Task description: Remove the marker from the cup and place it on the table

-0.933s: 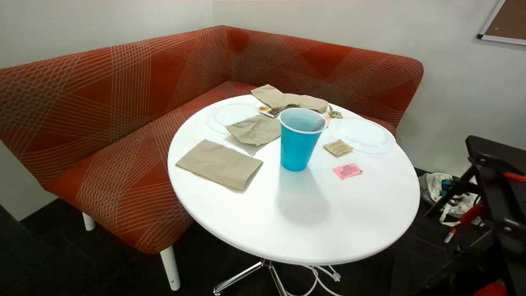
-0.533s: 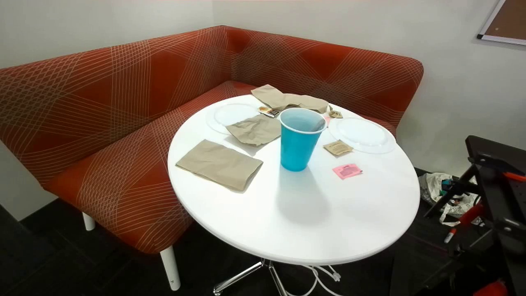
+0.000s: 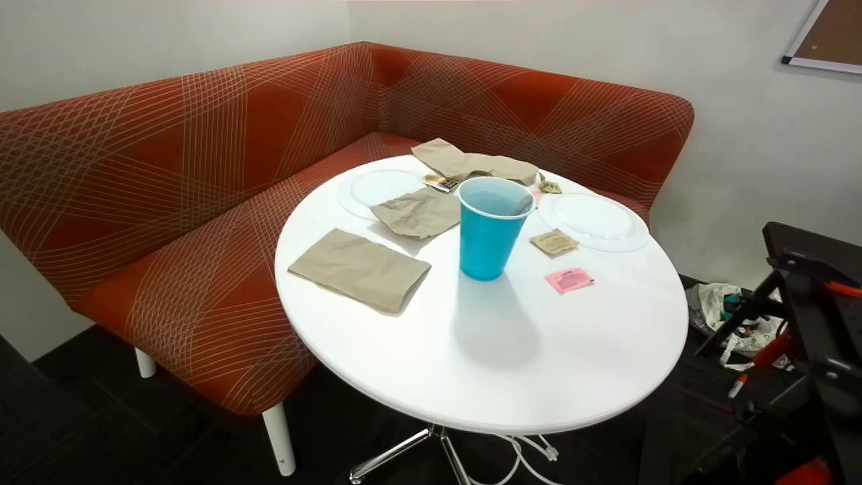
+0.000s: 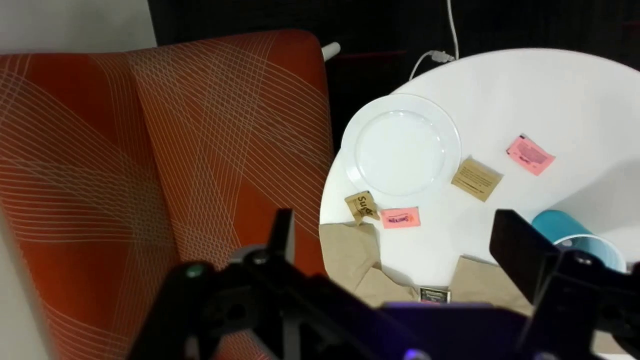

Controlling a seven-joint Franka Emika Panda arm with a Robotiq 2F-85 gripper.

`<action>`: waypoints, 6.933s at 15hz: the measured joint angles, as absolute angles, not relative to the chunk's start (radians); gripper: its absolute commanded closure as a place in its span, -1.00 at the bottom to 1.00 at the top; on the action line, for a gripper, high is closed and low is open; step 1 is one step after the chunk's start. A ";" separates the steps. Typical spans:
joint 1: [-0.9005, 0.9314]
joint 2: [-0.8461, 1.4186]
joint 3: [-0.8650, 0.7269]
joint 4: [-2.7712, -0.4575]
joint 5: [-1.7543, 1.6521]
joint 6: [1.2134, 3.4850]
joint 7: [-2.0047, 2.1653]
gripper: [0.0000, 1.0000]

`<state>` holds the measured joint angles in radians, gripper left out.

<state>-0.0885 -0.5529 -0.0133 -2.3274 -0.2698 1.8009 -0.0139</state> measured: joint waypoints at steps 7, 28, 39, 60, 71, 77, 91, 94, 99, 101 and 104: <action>0.040 -0.366 0.031 -2.245 -0.239 1.859 -0.057 -1.00; 0.104 0.083 0.095 -2.198 -0.127 2.239 -0.162 -1.00; 0.110 0.273 0.095 -2.108 -0.131 2.358 -0.071 -0.14; 0.129 0.420 0.086 -2.031 -0.130 2.358 0.011 0.01; 0.129 0.464 0.073 -2.011 -0.130 2.355 0.049 1.00; 0.131 0.467 0.069 -1.987 -0.131 2.330 0.070 0.93; 0.165 0.292 0.069 -1.910 -0.135 2.011 0.107 0.93; 0.165 0.240 0.071 -1.912 -0.138 1.986 0.107 0.93; 0.161 0.151 0.069 -1.936 -0.153 1.984 0.146 0.93; 0.151 0.123 0.063 -1.944 -0.153 1.991 0.177 0.93; 0.124 0.099 0.045 -1.956 -0.154 2.018 0.230 0.93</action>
